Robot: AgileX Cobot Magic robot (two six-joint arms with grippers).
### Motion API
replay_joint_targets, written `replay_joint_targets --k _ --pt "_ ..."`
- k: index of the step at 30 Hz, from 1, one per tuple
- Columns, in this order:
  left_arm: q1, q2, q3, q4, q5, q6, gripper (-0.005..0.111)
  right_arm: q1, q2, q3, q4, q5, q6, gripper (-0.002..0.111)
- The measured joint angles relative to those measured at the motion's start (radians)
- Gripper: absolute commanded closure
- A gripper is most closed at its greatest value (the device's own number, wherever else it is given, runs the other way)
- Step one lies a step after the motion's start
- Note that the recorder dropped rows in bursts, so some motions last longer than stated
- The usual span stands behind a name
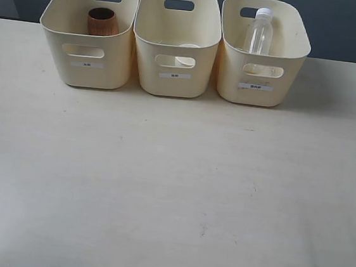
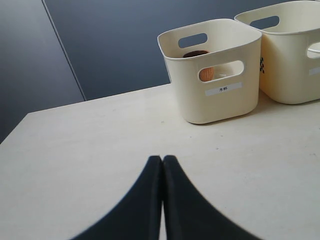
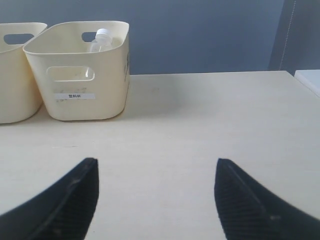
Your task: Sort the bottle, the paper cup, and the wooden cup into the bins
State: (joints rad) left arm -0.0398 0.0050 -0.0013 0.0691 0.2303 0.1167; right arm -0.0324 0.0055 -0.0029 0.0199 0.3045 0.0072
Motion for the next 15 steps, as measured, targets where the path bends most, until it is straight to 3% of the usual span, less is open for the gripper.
replay_joint_targets --k 15 --pt "0.0 0.0 0.0 0.0 0.0 0.0 0.107 0.0 0.0 0.0 0.0 0.006 0.0 0.045"
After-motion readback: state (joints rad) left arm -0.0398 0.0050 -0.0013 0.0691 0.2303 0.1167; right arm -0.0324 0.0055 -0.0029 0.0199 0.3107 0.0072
